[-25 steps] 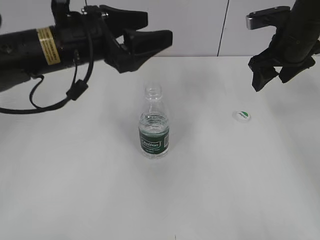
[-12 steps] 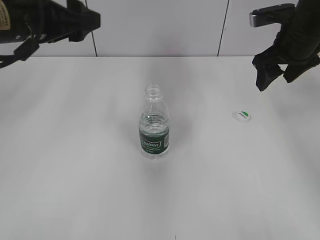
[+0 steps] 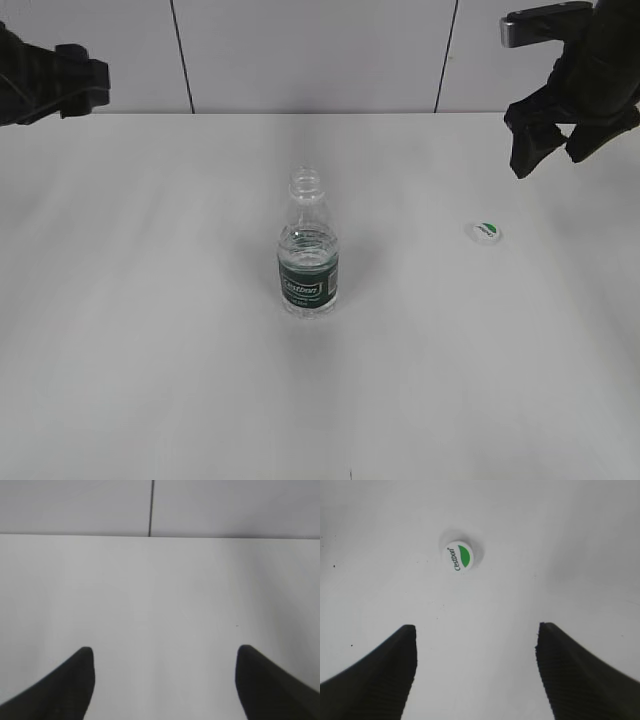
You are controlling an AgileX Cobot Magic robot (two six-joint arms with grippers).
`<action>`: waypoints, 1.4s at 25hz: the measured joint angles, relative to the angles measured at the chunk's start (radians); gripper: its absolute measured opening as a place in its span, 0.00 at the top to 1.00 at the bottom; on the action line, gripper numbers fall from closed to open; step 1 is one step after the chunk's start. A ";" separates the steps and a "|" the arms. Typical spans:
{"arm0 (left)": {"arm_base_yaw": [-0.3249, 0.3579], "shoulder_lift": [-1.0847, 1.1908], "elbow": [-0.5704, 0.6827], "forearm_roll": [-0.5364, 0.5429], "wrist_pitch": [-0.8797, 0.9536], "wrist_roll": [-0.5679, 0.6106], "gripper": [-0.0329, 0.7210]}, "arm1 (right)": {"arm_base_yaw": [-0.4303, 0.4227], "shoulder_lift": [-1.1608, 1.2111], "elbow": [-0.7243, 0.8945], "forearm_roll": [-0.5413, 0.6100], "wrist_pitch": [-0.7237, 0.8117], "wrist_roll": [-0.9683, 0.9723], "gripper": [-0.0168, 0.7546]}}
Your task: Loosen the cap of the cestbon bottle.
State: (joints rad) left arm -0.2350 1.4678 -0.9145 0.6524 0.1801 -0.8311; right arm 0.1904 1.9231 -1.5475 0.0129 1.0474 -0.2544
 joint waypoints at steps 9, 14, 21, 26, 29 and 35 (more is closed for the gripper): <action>0.161 0.000 0.000 -0.186 0.112 0.238 0.27 | 0.000 -0.001 0.000 0.002 0.003 0.000 0.25; 0.261 0.000 0.000 -0.529 0.255 0.623 0.27 | 0.000 -0.005 0.000 0.002 0.003 0.000 0.25; 0.264 -0.056 0.000 -0.652 0.340 0.780 0.27 | 0.000 -0.012 0.000 0.003 0.005 0.000 0.25; 0.256 -0.182 -0.020 -0.647 0.356 0.831 0.27 | 0.000 -0.013 0.000 0.008 0.007 0.001 0.25; 0.256 -0.244 -0.044 -0.642 0.403 0.870 0.27 | 0.000 -0.013 0.000 0.010 0.009 0.001 0.25; 0.256 -0.391 -0.050 -0.639 0.473 0.919 0.27 | 0.000 -0.023 0.000 0.010 0.012 0.001 0.25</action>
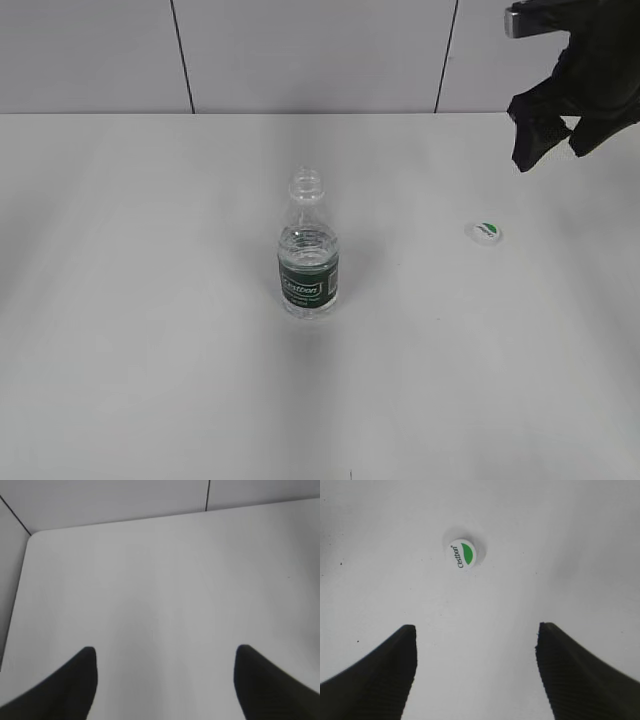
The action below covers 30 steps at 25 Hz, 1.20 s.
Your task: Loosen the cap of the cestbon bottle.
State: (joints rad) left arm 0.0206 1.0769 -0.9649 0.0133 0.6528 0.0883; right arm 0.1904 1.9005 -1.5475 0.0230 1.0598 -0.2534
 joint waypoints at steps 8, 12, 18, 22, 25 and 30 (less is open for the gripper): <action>0.000 -0.319 -0.001 -0.007 0.127 0.012 0.27 | 0.000 -0.075 0.000 0.000 -0.001 0.000 0.25; 0.000 -0.454 0.001 -0.007 0.233 0.016 0.27 | 0.000 -0.112 0.000 0.000 0.000 0.000 0.25; 0.000 -0.671 0.057 -0.013 0.341 0.019 0.28 | 0.000 -0.154 0.000 0.000 0.000 0.000 0.25; 0.000 -0.799 0.150 -0.040 0.423 0.019 0.28 | 0.000 -0.166 0.000 0.000 0.000 0.000 0.25; 0.000 -0.876 0.226 -0.070 0.441 0.019 0.28 | 0.000 -0.183 0.000 0.000 0.001 0.000 0.25; 0.000 -0.972 0.343 -0.089 0.432 0.019 0.28 | 0.000 -0.212 0.000 0.000 0.001 0.000 0.25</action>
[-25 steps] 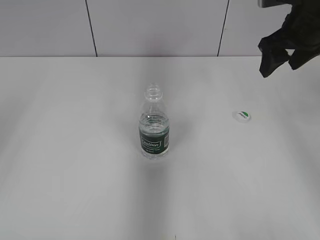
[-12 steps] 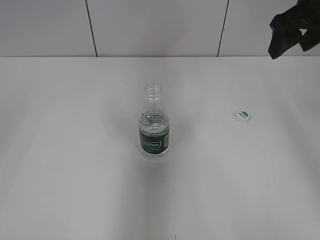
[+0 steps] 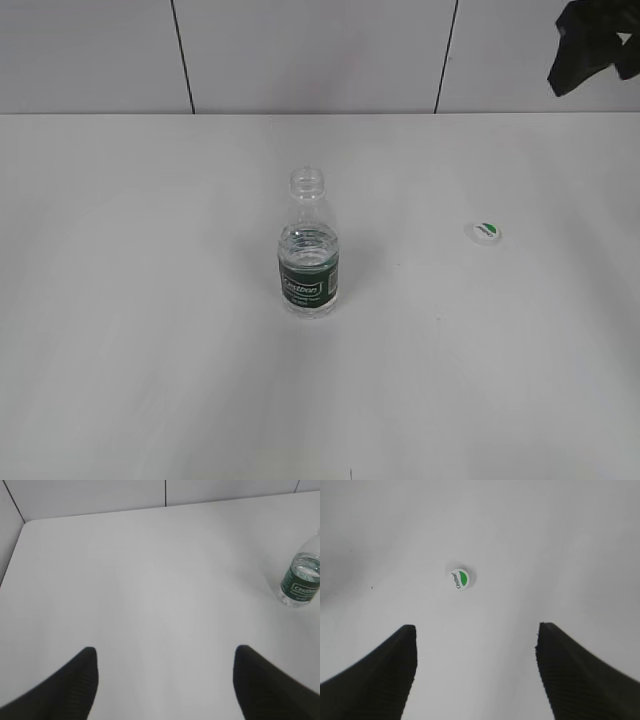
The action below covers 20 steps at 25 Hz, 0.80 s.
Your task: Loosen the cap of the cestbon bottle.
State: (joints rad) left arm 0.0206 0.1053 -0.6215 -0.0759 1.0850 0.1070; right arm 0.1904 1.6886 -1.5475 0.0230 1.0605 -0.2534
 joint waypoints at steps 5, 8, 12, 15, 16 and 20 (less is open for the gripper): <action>0.000 -0.062 0.077 -0.007 -0.019 0.000 0.28 | 0.000 -0.019 0.000 0.000 0.007 0.000 0.25; 0.000 -0.105 0.093 -0.008 -0.015 0.000 0.28 | 0.000 -0.026 0.000 0.000 0.010 0.000 0.25; 0.000 -0.112 0.093 -0.002 -0.014 0.000 0.28 | 0.000 -0.030 0.000 0.002 0.019 0.002 0.25; 0.000 -0.112 0.093 0.007 -0.014 0.000 0.28 | 0.000 -0.041 0.000 0.000 0.028 0.013 0.25; 0.000 -0.112 0.093 0.010 -0.014 0.000 0.28 | 0.000 -0.050 0.000 -0.007 0.033 0.021 0.25; 0.000 -0.112 0.093 0.019 -0.014 0.000 0.31 | 0.000 -0.102 0.000 -0.108 0.043 0.113 0.25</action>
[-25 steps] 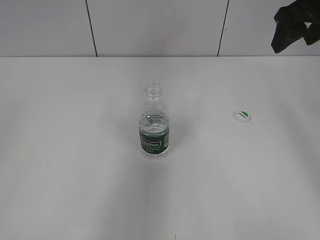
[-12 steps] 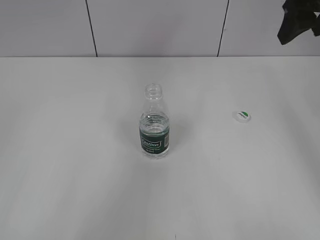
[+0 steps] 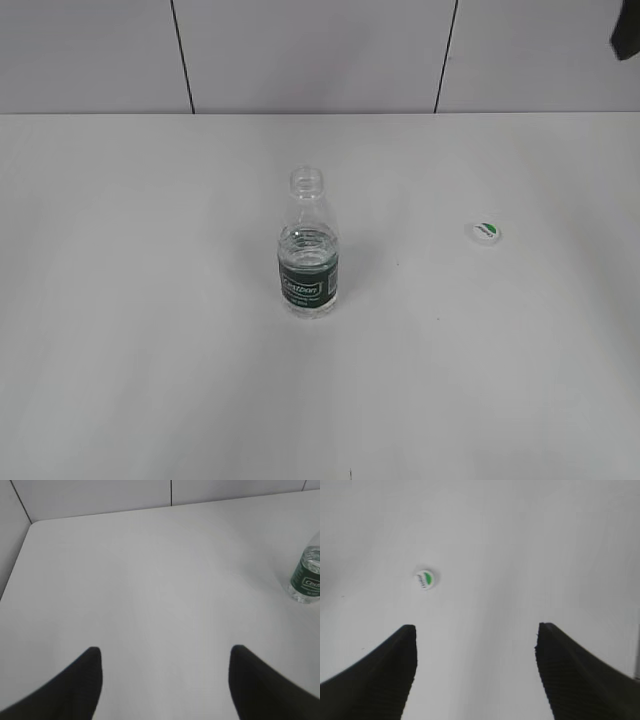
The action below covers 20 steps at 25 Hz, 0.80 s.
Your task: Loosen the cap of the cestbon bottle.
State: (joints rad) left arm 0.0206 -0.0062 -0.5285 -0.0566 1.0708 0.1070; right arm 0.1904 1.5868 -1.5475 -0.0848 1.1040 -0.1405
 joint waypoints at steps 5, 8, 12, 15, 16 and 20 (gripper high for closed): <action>0.000 0.000 0.000 0.008 0.000 0.000 0.35 | -0.016 -0.024 0.000 -0.127 0.008 0.078 0.25; 0.000 0.000 0.000 0.011 0.000 0.000 0.36 | -0.067 -0.013 0.000 -0.079 0.016 0.069 0.25; 0.000 0.000 0.000 0.011 0.000 0.000 0.37 | -0.171 0.015 0.000 0.022 0.016 0.042 0.25; 0.000 0.000 0.000 0.011 0.000 0.000 0.37 | -0.226 0.024 0.001 0.061 0.016 0.035 0.25; 0.000 0.000 0.000 0.011 0.000 0.000 0.37 | -0.234 0.024 0.002 0.062 0.016 0.030 0.25; 0.000 0.000 0.000 0.011 0.000 0.000 0.37 | -0.237 0.009 0.004 0.071 0.016 0.020 0.25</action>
State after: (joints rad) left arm 0.0206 -0.0062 -0.5285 -0.0453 1.0708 0.1070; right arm -0.0470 1.5960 -1.5437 -0.0139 1.1202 -0.1208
